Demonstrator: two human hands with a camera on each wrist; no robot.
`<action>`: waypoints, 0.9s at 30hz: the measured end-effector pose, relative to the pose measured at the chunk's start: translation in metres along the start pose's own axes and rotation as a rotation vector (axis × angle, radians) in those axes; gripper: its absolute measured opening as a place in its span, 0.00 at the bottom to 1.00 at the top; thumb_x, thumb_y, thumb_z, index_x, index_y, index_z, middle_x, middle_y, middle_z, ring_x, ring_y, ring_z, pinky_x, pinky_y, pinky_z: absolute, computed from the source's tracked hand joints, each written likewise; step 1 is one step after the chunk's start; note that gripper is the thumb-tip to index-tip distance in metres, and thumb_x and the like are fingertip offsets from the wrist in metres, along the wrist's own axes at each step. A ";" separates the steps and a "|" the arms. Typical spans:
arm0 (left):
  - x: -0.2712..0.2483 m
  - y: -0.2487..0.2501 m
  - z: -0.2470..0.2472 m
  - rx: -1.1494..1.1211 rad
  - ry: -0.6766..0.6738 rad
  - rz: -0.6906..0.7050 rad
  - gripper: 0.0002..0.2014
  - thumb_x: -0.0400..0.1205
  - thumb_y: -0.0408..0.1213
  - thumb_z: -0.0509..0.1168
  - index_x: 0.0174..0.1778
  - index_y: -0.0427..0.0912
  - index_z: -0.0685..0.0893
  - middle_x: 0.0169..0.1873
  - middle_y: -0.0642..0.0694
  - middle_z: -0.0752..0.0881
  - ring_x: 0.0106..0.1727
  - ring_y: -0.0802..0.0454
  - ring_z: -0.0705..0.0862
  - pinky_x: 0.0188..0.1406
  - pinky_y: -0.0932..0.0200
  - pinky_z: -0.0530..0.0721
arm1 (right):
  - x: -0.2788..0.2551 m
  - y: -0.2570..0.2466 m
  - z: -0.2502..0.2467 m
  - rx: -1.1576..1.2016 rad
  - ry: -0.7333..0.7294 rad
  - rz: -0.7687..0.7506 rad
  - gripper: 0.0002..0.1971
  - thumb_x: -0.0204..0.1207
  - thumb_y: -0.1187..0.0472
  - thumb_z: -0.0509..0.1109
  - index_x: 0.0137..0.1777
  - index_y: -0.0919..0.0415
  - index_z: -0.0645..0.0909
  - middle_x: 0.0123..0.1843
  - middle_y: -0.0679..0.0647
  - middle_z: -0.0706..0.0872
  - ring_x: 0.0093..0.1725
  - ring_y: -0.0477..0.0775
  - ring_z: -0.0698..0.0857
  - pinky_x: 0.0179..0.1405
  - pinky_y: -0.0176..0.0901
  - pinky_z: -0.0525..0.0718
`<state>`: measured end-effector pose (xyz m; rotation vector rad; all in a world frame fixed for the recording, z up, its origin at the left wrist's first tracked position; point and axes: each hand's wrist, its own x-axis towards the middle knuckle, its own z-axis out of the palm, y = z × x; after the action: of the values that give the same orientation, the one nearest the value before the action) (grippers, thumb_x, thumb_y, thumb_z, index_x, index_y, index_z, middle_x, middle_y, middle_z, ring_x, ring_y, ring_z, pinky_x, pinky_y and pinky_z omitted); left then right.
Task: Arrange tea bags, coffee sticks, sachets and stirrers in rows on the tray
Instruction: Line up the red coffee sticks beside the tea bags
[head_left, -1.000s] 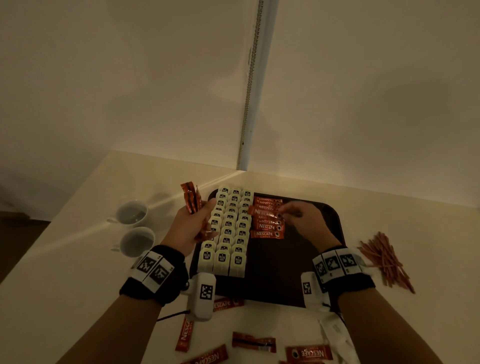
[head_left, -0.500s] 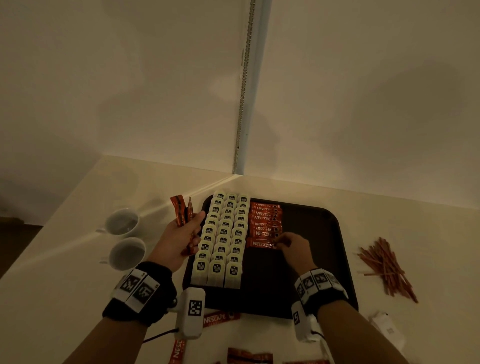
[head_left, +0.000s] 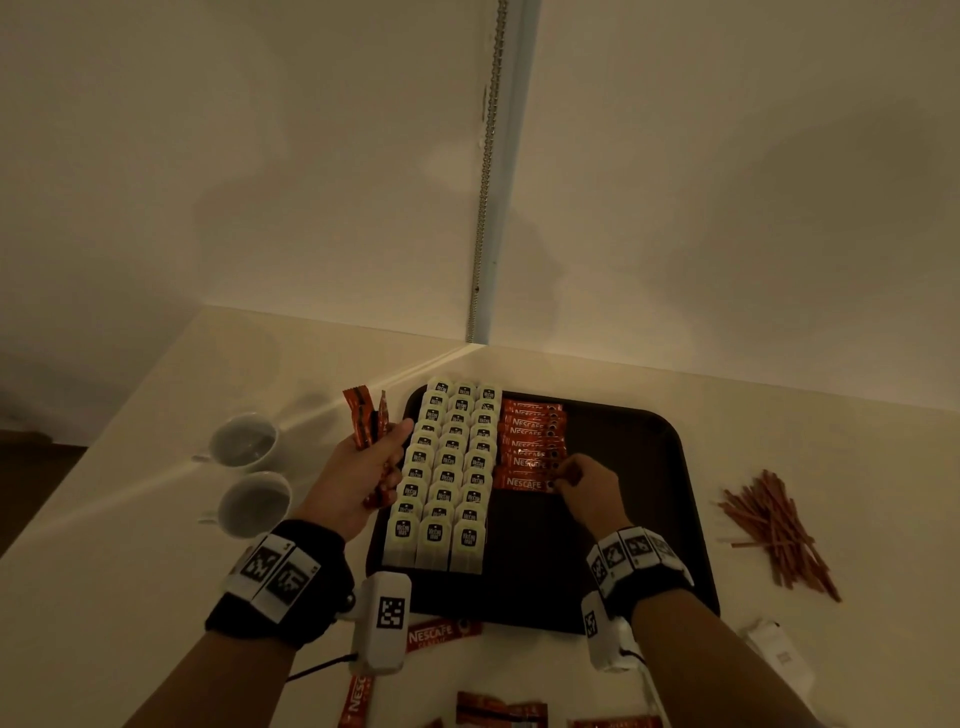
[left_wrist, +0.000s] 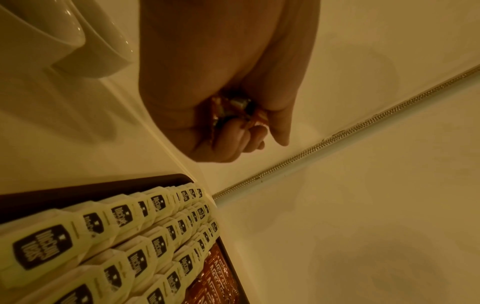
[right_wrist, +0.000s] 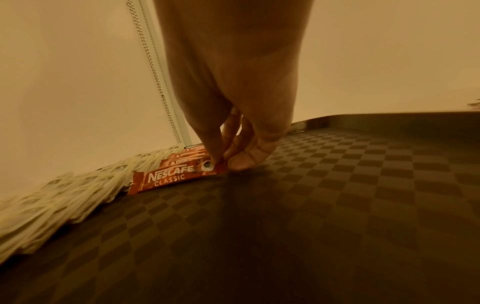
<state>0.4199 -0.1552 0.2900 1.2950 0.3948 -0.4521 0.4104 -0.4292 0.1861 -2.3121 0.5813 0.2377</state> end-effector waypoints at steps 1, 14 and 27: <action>0.001 0.000 0.001 0.006 0.000 -0.010 0.10 0.82 0.40 0.66 0.36 0.46 0.75 0.22 0.52 0.71 0.21 0.58 0.66 0.16 0.66 0.63 | 0.000 0.000 0.000 -0.006 -0.003 0.008 0.08 0.77 0.66 0.69 0.54 0.60 0.80 0.57 0.55 0.83 0.51 0.44 0.78 0.51 0.34 0.75; -0.002 0.001 0.011 0.005 -0.102 -0.026 0.08 0.84 0.37 0.63 0.57 0.40 0.80 0.42 0.44 0.91 0.29 0.51 0.88 0.12 0.67 0.70 | 0.001 -0.006 -0.002 -0.028 0.000 0.112 0.10 0.77 0.62 0.69 0.57 0.61 0.76 0.58 0.57 0.81 0.55 0.53 0.81 0.53 0.41 0.81; -0.011 0.013 0.023 0.286 -0.062 0.206 0.13 0.75 0.34 0.74 0.51 0.32 0.85 0.33 0.46 0.90 0.24 0.56 0.83 0.23 0.64 0.75 | -0.072 -0.130 -0.048 0.664 -0.303 -0.460 0.11 0.83 0.60 0.61 0.60 0.54 0.82 0.52 0.50 0.86 0.47 0.43 0.86 0.47 0.37 0.84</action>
<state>0.4177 -0.1736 0.3116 1.5769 0.1444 -0.3817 0.4082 -0.3561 0.3240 -1.6565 -0.0426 0.1389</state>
